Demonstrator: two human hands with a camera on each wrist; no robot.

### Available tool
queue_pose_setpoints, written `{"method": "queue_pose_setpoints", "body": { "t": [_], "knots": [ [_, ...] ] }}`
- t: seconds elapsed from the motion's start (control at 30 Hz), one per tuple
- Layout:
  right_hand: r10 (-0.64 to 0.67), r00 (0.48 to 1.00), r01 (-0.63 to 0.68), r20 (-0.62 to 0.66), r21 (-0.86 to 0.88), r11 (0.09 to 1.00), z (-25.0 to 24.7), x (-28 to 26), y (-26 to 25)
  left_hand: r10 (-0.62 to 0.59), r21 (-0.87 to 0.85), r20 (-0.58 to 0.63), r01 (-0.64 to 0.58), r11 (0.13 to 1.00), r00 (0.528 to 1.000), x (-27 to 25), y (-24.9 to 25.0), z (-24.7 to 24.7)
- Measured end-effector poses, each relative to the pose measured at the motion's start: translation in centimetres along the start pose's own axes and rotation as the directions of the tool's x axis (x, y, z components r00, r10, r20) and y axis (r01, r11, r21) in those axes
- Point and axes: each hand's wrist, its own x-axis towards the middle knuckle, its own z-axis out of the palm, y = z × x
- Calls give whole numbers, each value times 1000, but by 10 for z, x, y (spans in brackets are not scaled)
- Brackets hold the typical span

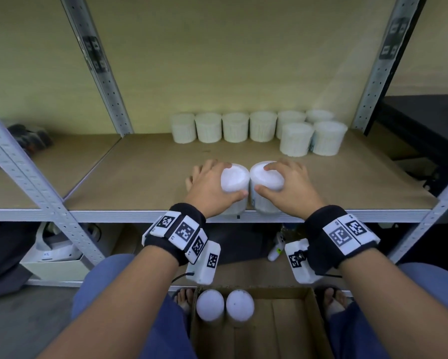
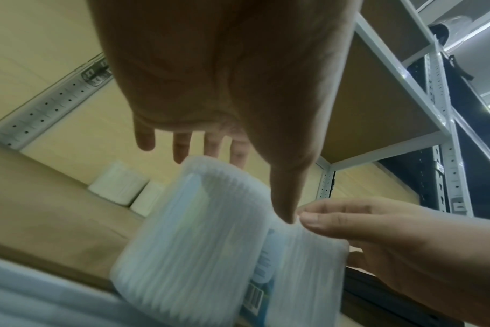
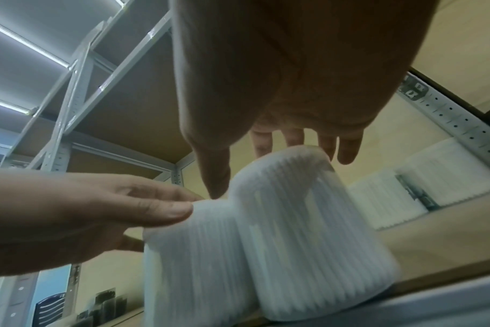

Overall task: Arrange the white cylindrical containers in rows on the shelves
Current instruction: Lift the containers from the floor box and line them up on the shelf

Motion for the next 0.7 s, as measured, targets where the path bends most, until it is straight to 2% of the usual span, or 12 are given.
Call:
{"method": "queue_pose_setpoints", "body": {
  "t": [0.13,0.33,0.7],
  "knots": [
    [-28,995,31,-94,24,999,-10,-9,-6,83,-33,-54,-85,996,995,-10,2,-9],
    [-54,995,63,81,-116,991,-25,-16,-8,142,-15,21,-142,990,990,-17,2,-17],
    [-87,996,93,37,-182,979,-21,-12,-3,151,32,-22,-150,988,988,-13,0,-16]
  ]
}}
